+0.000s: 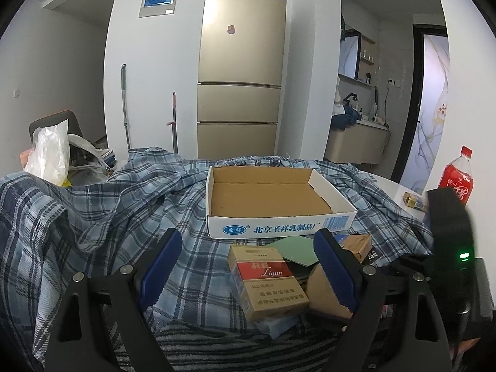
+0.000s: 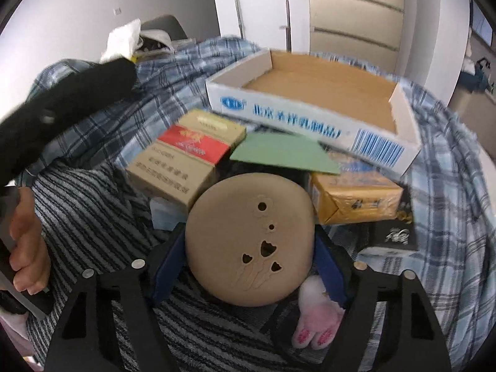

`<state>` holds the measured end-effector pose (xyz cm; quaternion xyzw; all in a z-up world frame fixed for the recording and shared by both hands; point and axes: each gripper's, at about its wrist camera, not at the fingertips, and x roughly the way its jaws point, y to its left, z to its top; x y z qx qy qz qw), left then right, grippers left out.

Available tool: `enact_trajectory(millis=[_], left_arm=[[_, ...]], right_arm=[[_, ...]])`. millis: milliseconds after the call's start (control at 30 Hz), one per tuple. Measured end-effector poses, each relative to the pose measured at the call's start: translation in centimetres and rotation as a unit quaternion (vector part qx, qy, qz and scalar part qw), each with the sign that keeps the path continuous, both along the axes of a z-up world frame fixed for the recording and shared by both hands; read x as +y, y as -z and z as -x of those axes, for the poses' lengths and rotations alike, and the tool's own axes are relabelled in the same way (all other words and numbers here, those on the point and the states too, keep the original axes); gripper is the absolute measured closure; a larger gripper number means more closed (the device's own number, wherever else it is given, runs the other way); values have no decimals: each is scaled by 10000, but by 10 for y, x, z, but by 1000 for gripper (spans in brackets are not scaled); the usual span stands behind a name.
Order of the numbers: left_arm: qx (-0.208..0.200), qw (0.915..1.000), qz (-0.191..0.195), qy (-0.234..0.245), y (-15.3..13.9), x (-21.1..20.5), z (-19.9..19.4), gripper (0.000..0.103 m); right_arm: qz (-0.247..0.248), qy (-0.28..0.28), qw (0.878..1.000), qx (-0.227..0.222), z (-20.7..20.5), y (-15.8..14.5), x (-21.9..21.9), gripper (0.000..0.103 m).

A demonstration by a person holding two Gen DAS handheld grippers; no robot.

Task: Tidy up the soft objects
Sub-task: 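Lower the right gripper onto the tan round disc and close it, then grasp the red-and-white cigarette pack with the left gripper while right holds disc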

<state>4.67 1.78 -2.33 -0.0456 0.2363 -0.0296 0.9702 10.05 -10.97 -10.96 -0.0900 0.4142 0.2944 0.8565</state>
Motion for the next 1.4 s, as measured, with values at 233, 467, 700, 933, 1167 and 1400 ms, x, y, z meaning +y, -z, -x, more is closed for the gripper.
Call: enact_trajectory(millis=[233,467,700,933,1167,1400], left_arm=[[-43,9996,237,-174,-2,14,2,14],[122,9996,241,-122,1,14,-3,14],[365,9987,-272,230,8,-10,-10,14],[1073,9932,110,433,27,-5,-30,14],[1675,9841,241,542,44,-8,-48,17],[1876,9796,221,683,52,-13,-53,34]], right_arm=[[-676,315,9954,-604,12,-27,-26,27],[-1398,1555,9689,-1323,9,-56,-79,26],[-1421,2468,9488,-1369,0,-61,-106,26],[-1189,2246,9557,-1483,4,-60,-92,26],[-1197,2231,9562,-1469,7,-58,-99,25],[-1224,2121,9589,-1436,7,-58,-97,25]])
